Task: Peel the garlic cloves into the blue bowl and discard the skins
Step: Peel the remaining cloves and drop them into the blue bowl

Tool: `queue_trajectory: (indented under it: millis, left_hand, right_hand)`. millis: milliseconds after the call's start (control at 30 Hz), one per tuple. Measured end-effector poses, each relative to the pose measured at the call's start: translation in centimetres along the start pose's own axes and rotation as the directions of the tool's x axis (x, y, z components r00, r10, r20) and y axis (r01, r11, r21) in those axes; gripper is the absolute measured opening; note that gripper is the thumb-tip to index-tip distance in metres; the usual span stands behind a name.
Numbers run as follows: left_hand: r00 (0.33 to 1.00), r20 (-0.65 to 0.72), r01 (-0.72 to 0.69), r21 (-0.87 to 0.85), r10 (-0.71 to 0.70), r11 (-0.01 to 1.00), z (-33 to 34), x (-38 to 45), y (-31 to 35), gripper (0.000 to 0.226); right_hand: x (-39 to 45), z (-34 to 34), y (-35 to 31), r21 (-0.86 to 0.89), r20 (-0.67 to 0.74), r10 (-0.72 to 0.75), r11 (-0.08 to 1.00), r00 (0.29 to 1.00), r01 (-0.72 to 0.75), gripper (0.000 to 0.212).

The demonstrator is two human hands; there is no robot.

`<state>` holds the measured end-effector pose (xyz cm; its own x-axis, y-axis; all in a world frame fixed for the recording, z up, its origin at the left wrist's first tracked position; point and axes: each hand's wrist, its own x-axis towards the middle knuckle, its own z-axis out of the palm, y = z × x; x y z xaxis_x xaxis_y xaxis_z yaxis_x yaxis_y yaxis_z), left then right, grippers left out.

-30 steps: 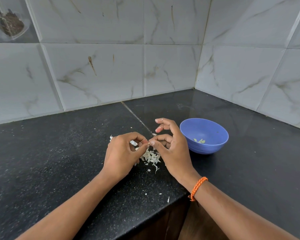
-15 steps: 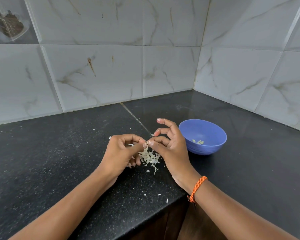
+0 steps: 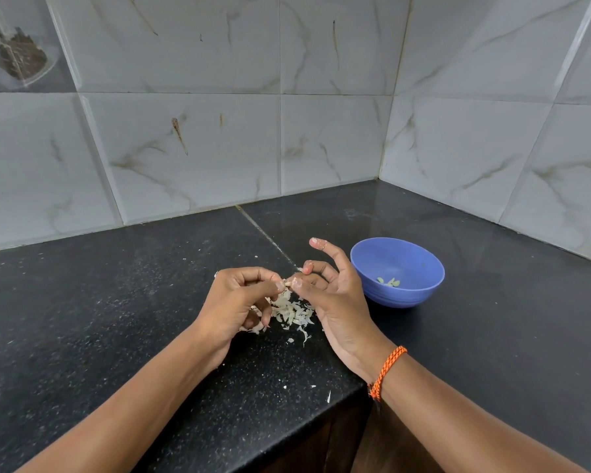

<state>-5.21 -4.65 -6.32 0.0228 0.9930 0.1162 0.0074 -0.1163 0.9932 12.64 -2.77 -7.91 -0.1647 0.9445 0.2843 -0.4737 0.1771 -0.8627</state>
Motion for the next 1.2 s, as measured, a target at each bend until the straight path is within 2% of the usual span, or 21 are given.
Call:
queue_trajectory:
  millis: [67,267,733,933,1200]
  left_hand:
    - [1.0,-0.007,0.005,-0.026,-0.006,1.0,0.01,-0.04,-0.01,0.009]
    - [1.0,0.0,-0.029,0.0,0.029,1.0,0.28,-0.07,-0.13,0.011]
    - [0.998,-0.038,-0.046,0.018,0.047,0.999,0.35,0.05,-0.39,0.015]
    - [0.994,-0.056,-0.085,0.06,0.089,0.995,0.41,0.01,-0.56,0.014]
    - [0.982,-0.081,-0.161,0.125,0.172,0.979,0.63,-0.12,-0.91,0.017]
  right_hand:
    - [-0.02,0.12,0.09,-0.011,-0.018,0.003,1.0,1.0,-0.003,0.068]
    - [-0.37,0.6,0.05,-0.247,-0.086,-0.125,0.964,0.988,0.101,0.059]
    - [-0.47,0.75,-0.4,-0.382,0.05,-0.225,0.896,0.973,0.227,0.053]
    - [-0.26,0.63,-0.59,-0.4,0.068,-0.23,0.885,0.971,0.238,0.051]
    - [-0.38,0.5,-0.25,-0.477,0.094,-0.236,0.842,0.967,0.252,0.031]
